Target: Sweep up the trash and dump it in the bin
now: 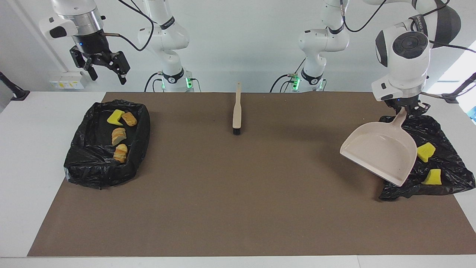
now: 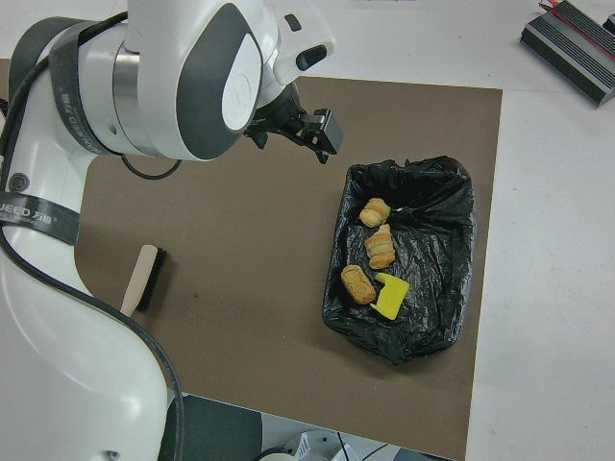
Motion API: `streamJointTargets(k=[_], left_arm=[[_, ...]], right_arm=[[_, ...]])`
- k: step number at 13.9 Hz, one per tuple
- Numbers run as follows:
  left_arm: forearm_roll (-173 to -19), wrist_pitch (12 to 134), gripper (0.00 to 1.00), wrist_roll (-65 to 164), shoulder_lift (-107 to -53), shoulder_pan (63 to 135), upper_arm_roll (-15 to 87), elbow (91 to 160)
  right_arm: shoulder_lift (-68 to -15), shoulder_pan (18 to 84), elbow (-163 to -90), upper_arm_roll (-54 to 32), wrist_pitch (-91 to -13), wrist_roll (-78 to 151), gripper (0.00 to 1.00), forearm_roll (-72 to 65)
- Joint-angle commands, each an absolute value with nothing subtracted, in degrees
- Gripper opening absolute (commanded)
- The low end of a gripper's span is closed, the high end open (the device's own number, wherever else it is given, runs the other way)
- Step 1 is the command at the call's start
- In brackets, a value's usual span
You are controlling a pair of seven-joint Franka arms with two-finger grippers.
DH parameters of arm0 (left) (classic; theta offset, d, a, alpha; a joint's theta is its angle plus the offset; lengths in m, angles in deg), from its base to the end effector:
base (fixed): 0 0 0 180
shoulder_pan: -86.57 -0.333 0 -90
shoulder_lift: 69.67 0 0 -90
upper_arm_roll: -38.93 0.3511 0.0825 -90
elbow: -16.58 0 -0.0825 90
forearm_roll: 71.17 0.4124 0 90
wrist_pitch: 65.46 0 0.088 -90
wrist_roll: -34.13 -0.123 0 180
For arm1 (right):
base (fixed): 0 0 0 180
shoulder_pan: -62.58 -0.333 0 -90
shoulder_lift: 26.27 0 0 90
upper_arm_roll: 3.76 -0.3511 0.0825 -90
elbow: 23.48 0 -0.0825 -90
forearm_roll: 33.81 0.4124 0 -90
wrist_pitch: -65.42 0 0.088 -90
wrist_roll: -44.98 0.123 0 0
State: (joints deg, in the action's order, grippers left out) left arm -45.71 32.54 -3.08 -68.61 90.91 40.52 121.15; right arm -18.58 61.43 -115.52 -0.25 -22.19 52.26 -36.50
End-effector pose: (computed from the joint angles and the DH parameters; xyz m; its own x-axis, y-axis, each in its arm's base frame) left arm 0.5761 0.0196 0.5489 0.7002 -0.6282 -0.3394 -0.7120 -0.6496 -0.2665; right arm 0.5312 -0.0305 0.6968 0.9837 -0.1691 0.0611 -0.1712 -0.9847 0.0310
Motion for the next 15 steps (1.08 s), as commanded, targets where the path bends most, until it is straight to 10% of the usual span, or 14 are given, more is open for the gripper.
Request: streamJointTargets(k=[1, 15], left_arm=[[-53.12, 30.70, 0.00, 6.06, -66.77, 92.90, 41.22, 121.87], [-71.78, 39.12, 0.00, 55.21, -69.49, 114.77, 41.22, 121.60]], right_arm=[[-18.01, 61.78, -116.11, 0.37, -21.16, 50.16, 1.00, -33.91], [-16.86, 61.44, -118.66, 0.11, -22.83, 50.16, 1.00, -33.90]])
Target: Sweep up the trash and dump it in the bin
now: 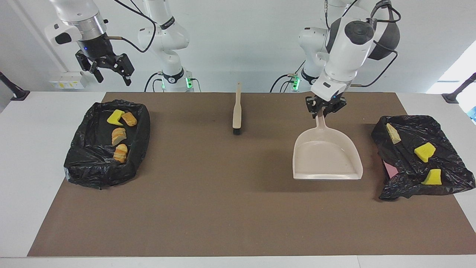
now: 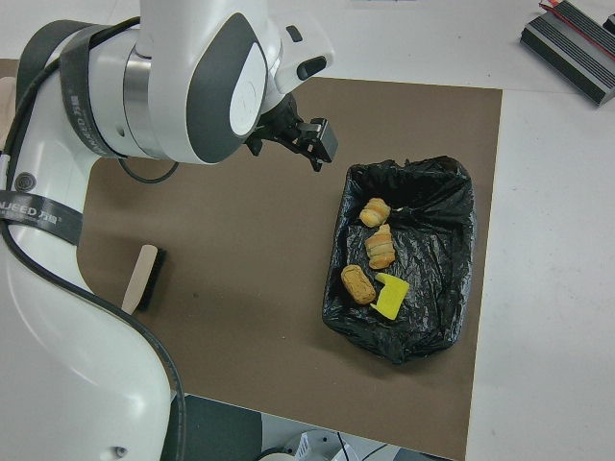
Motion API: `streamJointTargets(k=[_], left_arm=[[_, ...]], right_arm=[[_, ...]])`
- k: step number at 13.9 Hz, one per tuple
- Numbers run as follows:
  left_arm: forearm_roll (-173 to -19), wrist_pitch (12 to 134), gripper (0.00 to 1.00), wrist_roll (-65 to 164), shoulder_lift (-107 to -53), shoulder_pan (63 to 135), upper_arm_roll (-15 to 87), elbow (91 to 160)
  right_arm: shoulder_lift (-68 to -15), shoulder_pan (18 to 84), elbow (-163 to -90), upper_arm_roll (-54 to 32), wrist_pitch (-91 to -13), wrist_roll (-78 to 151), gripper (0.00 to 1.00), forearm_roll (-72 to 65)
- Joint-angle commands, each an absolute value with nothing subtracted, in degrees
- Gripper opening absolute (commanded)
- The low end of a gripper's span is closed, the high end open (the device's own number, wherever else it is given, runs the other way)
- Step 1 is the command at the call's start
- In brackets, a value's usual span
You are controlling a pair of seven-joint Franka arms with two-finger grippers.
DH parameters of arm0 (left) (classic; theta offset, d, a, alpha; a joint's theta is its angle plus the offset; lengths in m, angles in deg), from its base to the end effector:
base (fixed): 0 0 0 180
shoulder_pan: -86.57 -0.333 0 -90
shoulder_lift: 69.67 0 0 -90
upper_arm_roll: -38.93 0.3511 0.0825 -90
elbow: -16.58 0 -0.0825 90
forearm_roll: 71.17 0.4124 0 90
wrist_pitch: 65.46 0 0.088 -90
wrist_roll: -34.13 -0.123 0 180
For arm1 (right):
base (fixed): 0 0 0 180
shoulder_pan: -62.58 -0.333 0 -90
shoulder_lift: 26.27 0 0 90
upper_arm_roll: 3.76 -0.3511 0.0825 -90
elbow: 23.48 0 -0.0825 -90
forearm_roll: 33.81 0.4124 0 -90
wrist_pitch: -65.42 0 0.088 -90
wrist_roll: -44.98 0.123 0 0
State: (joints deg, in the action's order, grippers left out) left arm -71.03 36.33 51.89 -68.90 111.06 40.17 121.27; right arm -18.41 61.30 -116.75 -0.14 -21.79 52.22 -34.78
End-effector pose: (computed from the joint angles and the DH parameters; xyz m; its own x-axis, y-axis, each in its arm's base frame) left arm 0.5342 -0.2292 0.5399 0.9948 -0.0959 -0.0348 -0.0964 -0.9952 -0.0133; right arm 0.5295 -0.0265 0.6870 0.9855 -0.1669 0.0319 -0.1671 -0.9859 0.0043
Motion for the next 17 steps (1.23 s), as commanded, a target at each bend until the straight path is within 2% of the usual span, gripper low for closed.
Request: streamJointTargets(k=[1, 6, 14, 16, 17], left_arm=[[-72.22, 40.44, 0.00, 56.70, -70.88, 116.09, 41.31, 121.52], [-73.10, 49.22, 0.00, 66.01, -80.73, 124.01, 41.31, 118.27], [-76.17, 59.35, 0.00, 69.54, -90.83, 128.31, 41.31, 116.96], [-76.09, 60.05, 0.00, 69.72, -91.38, 128.50, 41.31, 116.15], [-76.09, 60.40, 0.18, 69.12, -91.38, 128.32, 41.31, 116.24]], right_arm=[[-16.86, 61.44, -118.66, 0.11, -22.83, 50.16, 1.00, -33.90], [-16.86, 61.44, -118.66, 0.11, -22.83, 50.43, 1.00, -33.90], [-16.86, 61.35, -118.84, 0.02, -22.83, 50.87, 1.00, -33.90], [-16.86, 61.35, -118.84, -0.16, -22.74, 50.95, 1.00, -33.90], [-16.86, 61.35, -118.84, -0.25, -22.65, 50.95, 1.00, -33.90]])
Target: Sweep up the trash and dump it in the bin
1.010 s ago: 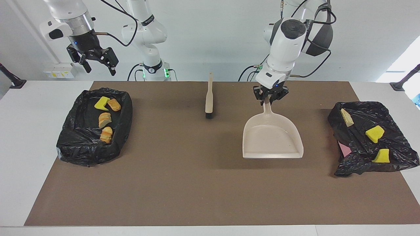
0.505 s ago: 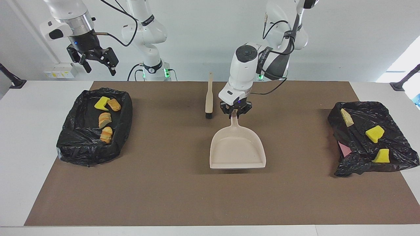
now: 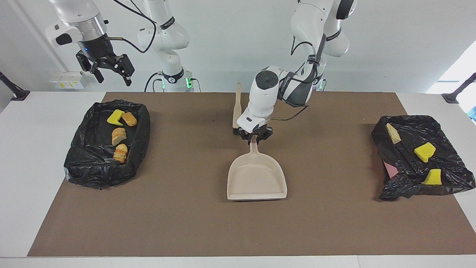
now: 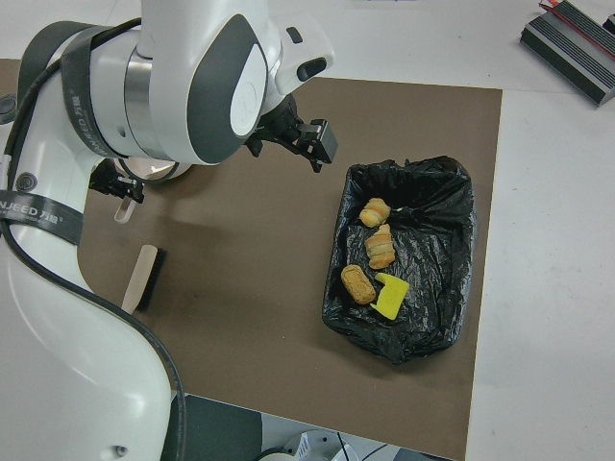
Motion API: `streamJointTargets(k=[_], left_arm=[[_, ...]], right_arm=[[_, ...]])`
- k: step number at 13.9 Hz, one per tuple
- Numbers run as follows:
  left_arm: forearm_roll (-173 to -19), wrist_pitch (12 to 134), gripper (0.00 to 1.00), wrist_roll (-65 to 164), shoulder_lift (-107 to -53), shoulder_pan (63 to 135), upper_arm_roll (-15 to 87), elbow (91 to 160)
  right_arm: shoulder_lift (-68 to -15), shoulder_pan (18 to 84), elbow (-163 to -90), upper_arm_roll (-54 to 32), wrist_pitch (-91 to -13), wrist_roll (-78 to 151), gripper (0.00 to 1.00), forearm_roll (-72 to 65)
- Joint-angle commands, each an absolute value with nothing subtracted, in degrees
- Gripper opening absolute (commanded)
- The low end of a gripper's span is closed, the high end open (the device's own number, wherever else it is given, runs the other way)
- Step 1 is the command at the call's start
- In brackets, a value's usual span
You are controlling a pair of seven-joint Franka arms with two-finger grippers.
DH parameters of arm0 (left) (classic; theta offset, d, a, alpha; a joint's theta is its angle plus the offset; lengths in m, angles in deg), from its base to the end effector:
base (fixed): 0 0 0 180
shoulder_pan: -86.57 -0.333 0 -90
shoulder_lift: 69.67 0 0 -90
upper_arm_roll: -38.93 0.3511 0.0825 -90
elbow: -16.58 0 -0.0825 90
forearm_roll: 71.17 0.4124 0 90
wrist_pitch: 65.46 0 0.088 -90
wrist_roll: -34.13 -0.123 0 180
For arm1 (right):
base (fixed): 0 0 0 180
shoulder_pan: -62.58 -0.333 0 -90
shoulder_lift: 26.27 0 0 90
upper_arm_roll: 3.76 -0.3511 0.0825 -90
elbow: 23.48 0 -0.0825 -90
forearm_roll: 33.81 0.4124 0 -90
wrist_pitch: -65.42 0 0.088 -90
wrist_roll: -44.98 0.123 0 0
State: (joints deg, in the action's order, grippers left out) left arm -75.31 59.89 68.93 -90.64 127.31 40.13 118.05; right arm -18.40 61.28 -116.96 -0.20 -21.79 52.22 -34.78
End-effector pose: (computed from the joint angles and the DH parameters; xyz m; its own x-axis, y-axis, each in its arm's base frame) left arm 0.5285 -0.4424 0.3615 0.9990 -0.0436 0.0105 -0.0442 -0.9964 0.0724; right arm 0.5294 -0.0257 0.6853 0.9858 -0.1655 0.0285 -0.1657 -0.9862 0.0048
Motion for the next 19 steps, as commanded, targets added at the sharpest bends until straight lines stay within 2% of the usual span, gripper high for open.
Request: streamJointTargets(k=[1, 2, 8, 12, 19], left_arm=[[-76.00, 60.92, 0.68, 68.76, -91.38, 128.06, 41.31, 116.50], [-76.09, 60.67, 1.00, 69.28, -91.20, 128.06, 41.31, 116.77], [-75.39, 56.19, 1.00, 68.58, -86.99, 123.33, 42.01, 116.16], [-75.30, 54.96, 1.00, 60.43, -85.75, 117.09, 42.10, 114.05], [-77.48, 42.41, 1.00, 43.65, -85.31, 104.17, 41.22, 107.29]], right_arm=[[-16.86, 61.35, -118.84, -0.25, -22.65, 50.95, 1.00, -33.90], [-16.86, 61.35, -118.84, -0.25, -22.65, 50.95, 1.00, -33.90], [-16.86, 61.35, -118.84, -0.25, -22.48, 50.87, 1.00, -33.90], [-16.86, 61.35, -118.84, -0.25, -22.48, 50.87, 1.00, -33.90], [-16.86, 61.35, -118.75, -0.42, -22.39, 50.87, 1.00, -33.81]])
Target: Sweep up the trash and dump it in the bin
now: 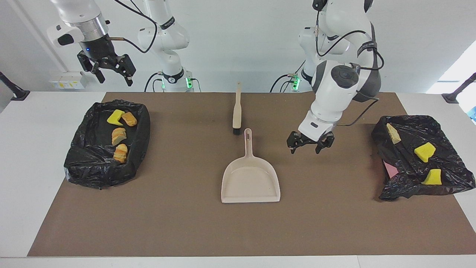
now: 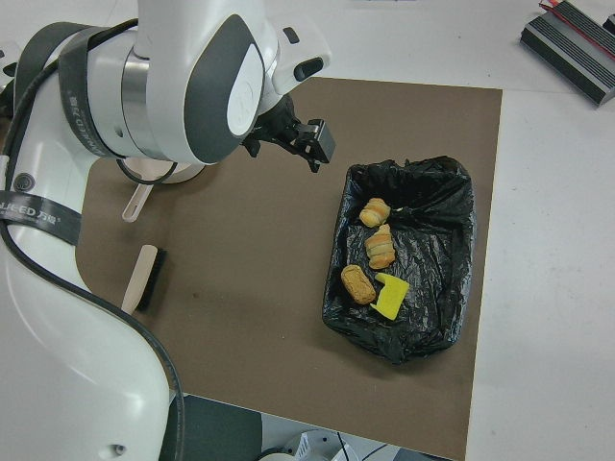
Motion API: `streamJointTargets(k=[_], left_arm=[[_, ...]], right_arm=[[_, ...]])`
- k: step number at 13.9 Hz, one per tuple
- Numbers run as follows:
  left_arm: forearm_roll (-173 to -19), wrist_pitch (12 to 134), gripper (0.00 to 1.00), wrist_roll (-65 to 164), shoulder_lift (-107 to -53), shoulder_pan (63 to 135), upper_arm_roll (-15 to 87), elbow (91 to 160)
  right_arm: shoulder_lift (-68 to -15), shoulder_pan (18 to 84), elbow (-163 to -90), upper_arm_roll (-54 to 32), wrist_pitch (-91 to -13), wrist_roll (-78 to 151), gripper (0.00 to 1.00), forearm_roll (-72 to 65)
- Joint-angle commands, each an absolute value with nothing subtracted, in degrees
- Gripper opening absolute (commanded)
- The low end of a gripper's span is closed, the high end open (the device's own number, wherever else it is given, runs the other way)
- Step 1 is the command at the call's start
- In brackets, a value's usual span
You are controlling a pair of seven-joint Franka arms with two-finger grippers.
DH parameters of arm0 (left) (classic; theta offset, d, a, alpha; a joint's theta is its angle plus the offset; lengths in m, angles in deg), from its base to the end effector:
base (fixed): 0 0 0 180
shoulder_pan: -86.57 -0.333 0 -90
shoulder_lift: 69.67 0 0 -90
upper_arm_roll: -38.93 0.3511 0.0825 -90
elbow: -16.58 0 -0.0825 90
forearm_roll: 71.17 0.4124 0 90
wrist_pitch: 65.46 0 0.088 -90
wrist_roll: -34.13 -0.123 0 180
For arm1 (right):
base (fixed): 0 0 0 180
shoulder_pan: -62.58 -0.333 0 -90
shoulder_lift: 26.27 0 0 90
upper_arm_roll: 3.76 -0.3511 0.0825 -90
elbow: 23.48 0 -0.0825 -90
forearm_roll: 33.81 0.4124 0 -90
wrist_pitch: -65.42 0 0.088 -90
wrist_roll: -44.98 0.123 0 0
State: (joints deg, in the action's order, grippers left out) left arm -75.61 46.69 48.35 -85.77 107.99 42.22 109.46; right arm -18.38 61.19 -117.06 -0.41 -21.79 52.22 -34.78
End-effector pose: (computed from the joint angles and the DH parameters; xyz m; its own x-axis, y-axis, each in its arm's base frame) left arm 0.6508 -0.2237 0.4738 0.9983 -0.0423 0.0394 -0.0450 -0.9966 0.0691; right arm 0.5294 -0.0228 0.6846 0.9867 -0.1603 0.0272 -0.1605 -0.9870 0.0055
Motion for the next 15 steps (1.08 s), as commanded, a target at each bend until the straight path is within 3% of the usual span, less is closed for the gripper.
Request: streamJointTargets(k=[1, 8, 15], left_arm=[[-78.54, 39.69, 1.00, 39.79, -85.31, 102.33, 41.31, 105.80], [-78.12, 31.23, 1.00, 20.00, -80.76, 91.86, 42.19, 104.46], [-70.55, 31.84, 1.00, 20.41, -72.67, 91.32, 42.98, 109.82]], right_arm=[[-16.86, 61.35, -118.75, -0.42, -22.21, 50.78, 1.00, -33.81], [-16.95, 60.12, -118.75, -0.16, -22.48, 50.87, 1.00, -33.81], [-20.02, 60.03, -114.89, -0.16, -22.12, 50.34, 1.00, -33.90]])
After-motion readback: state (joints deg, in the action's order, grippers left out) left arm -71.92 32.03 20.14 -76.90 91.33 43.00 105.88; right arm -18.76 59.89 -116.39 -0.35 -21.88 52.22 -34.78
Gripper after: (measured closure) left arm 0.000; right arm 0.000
